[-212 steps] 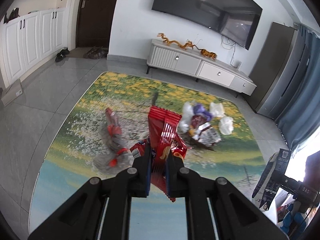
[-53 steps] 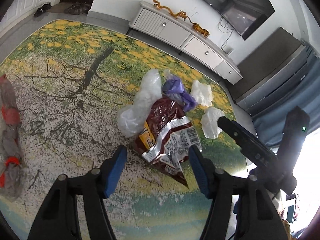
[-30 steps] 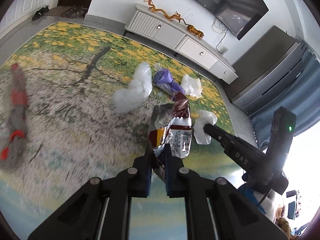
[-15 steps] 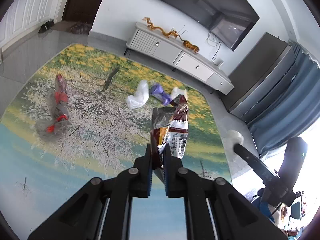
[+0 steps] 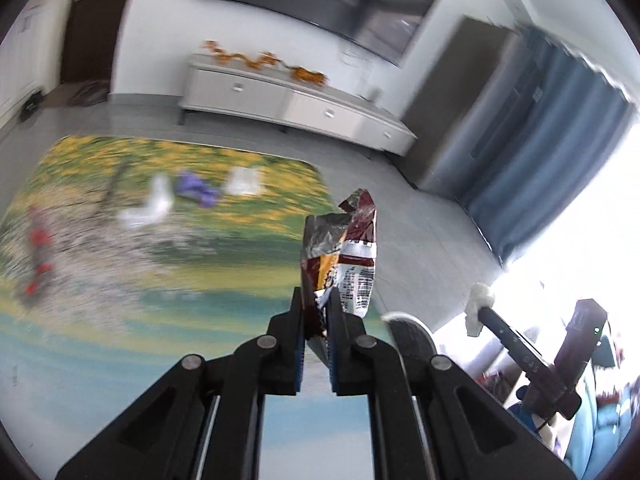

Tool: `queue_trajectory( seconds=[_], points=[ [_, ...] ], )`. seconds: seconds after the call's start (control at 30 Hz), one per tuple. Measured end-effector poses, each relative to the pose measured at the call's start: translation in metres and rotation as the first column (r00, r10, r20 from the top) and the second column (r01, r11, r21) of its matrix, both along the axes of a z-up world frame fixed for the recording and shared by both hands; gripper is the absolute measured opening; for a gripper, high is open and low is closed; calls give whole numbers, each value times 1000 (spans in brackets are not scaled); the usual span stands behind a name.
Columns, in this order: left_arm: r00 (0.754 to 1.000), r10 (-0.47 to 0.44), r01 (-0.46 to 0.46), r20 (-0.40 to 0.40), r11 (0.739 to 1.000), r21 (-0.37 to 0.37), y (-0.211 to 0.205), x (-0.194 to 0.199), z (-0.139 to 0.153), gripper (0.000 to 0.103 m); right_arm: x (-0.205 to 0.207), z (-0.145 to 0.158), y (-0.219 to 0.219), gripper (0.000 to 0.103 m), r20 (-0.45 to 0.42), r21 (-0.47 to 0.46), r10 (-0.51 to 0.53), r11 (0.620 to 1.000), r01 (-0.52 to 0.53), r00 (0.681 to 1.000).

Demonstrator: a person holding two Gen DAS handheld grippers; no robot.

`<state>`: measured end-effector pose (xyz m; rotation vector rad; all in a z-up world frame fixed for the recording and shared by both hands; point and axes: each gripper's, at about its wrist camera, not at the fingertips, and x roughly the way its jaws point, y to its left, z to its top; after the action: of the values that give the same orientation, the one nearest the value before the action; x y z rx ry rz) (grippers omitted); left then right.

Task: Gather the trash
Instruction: 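Carry the wrapper and tissue to the white bin and open both tools over it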

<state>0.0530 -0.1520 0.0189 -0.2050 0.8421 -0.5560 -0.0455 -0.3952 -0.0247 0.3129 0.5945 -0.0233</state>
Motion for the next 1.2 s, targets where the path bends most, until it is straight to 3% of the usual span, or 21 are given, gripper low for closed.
queue_trajectory(
  seconds=[0.13,0.33,0.63,0.77,0.83,0.9,0.97,1.03,1.2],
  points=[
    [991,-130,130,0,990,54,-73,-3,-5,8,-26,-17,-47,13,-37,25,-113,993,114,993],
    [958,-283,286,-37,950,125,-175,-6,-29,8,-45,-47,-103,13,-111,70,-231,968,240,966],
    [909,-402,416,-108,884,212,-293,-5,-85,8,-44,-90,-154,16,-211,92,-311,938,335,927],
    [892,-428,451,-146,864,223,-326,0,-110,11,-39,-107,-173,17,-246,95,-341,923,373,907],
    [884,-435,464,-172,859,214,-339,3,-121,16,-40,-114,-176,25,-255,91,-359,916,392,898],
    [874,-443,478,-201,858,187,-345,6,-131,41,-41,-119,-180,30,-268,88,-372,909,407,889],
    [870,-447,481,-207,862,159,-347,6,-133,50,-44,-121,-184,36,-269,88,-381,905,416,885],
    [866,-455,488,-208,860,151,-347,6,-134,51,-48,-121,-185,43,-272,83,-391,901,427,879],
    [870,-453,482,-196,864,146,-337,1,-128,51,-54,-115,-182,43,-259,93,-400,896,435,879]
  ],
)
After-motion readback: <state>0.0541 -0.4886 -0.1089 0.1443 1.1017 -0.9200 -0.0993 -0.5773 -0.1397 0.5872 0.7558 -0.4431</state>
